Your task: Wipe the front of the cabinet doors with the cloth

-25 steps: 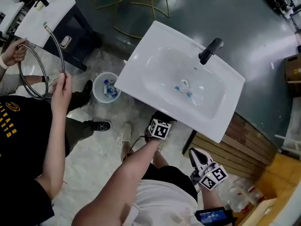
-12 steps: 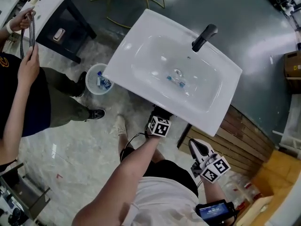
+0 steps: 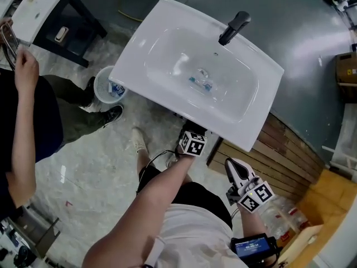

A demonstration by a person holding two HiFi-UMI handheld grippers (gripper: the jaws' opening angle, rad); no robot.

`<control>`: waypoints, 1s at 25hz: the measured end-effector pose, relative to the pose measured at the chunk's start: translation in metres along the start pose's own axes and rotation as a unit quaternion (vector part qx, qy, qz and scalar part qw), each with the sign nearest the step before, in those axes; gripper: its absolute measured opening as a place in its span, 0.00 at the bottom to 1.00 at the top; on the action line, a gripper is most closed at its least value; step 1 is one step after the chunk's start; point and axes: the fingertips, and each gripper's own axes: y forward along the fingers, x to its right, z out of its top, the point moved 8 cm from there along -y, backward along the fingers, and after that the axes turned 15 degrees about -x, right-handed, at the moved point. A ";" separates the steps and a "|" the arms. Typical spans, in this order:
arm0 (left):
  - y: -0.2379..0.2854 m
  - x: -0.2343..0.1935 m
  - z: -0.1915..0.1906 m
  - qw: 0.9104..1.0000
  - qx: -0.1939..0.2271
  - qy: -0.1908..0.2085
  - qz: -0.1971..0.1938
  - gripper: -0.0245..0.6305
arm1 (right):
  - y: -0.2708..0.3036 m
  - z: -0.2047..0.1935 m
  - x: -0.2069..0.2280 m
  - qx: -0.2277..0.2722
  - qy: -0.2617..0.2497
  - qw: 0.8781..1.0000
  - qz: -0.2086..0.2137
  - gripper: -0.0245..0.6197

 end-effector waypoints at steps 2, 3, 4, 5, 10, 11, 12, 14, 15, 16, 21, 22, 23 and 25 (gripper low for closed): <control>0.005 0.005 0.000 1.000 0.000 0.004 -0.005 0.28 | -0.001 -0.005 0.003 -0.001 0.004 1.000 -0.001 0.06; 0.007 0.009 0.000 1.000 0.000 0.007 -0.008 0.28 | -0.001 -0.008 0.003 -0.002 0.006 1.000 -0.001 0.06; 0.009 0.012 0.000 1.000 0.000 0.010 -0.011 0.28 | 0.000 -0.011 0.004 -0.004 0.008 1.000 -0.001 0.06; 0.010 0.016 -0.001 1.000 0.000 0.015 -0.014 0.28 | 0.000 -0.014 0.003 -0.005 0.009 1.000 0.000 0.06; 0.021 0.036 -0.004 0.997 -0.014 0.069 -0.029 0.28 | 0.001 -0.024 0.003 -0.011 0.015 1.000 0.002 0.06; 0.024 0.040 -0.005 0.996 -0.016 0.080 -0.030 0.28 | 0.000 -0.026 0.004 -0.010 0.018 1.000 0.001 0.06; 0.027 0.044 -0.006 0.995 -0.018 0.089 -0.033 0.28 | -0.001 -0.027 0.004 -0.010 0.020 1.000 -0.001 0.06; 0.034 0.053 -0.007 0.993 -0.024 0.107 -0.046 0.28 | -0.003 -0.031 0.006 -0.009 0.023 1.000 -0.005 0.06; 0.039 0.059 -0.008 0.991 -0.027 0.117 -0.056 0.28 | -0.004 -0.032 0.007 -0.010 0.023 1.000 -0.006 0.06; 0.043 0.067 -0.008 0.989 -0.031 0.126 -0.068 0.28 | -0.005 -0.034 0.008 -0.012 0.023 1.000 -0.008 0.06; 0.062 0.096 -0.013 0.988 -0.045 0.112 -0.099 0.28 | -0.011 -0.036 0.011 -0.017 0.020 1.000 -0.016 0.06; 0.064 0.100 -0.014 0.988 -0.048 0.108 -0.103 0.28 | -0.011 -0.036 0.012 -0.019 0.019 0.999 -0.017 0.06; 0.068 0.103 -0.016 0.987 -0.051 0.105 -0.106 0.28 | -0.012 -0.036 0.013 -0.022 0.017 0.999 -0.018 0.06; 0.075 0.106 -0.020 0.987 -0.059 0.095 -0.114 0.28 | -0.013 -0.037 0.014 -0.028 0.015 0.999 -0.020 0.06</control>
